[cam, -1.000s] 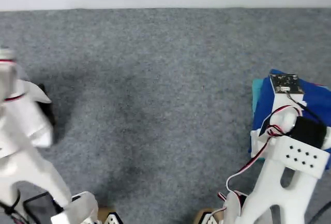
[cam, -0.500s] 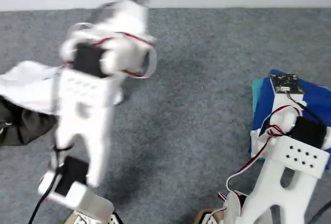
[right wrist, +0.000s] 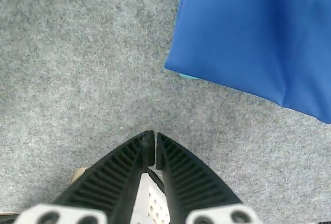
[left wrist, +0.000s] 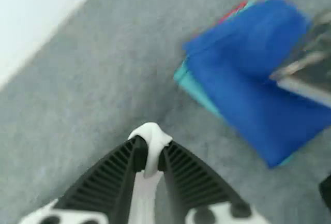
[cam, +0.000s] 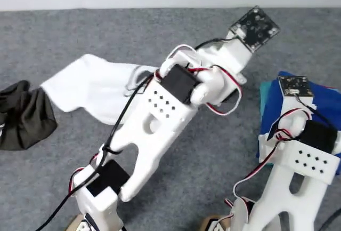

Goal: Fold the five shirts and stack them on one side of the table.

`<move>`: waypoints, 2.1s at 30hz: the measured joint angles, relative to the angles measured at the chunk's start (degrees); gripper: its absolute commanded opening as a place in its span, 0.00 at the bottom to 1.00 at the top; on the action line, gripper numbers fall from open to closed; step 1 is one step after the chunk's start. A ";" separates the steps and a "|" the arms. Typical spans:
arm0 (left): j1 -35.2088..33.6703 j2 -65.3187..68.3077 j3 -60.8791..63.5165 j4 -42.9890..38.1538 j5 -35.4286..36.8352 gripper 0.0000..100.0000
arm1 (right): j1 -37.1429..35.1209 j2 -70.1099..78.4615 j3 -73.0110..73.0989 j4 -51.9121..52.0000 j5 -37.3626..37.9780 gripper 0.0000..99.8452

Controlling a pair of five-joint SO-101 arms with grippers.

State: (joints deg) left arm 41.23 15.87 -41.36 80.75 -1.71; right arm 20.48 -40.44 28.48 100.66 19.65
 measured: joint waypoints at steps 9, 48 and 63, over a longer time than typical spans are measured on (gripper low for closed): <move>-1.93 0.00 -7.47 3.52 1.23 0.15 | 0.00 0.00 0.00 0.00 0.00 0.01; -43.43 -11.34 1.14 16.26 2.11 0.19 | -29.36 20.40 -13.19 0.00 -1.23 0.01; -39.65 -10.02 2.11 5.80 4.57 0.19 | -48.00 46.59 -26.90 -5.80 -1.23 0.10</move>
State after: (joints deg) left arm 1.58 5.85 -39.25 86.55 2.86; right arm -27.52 6.15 1.58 94.86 18.42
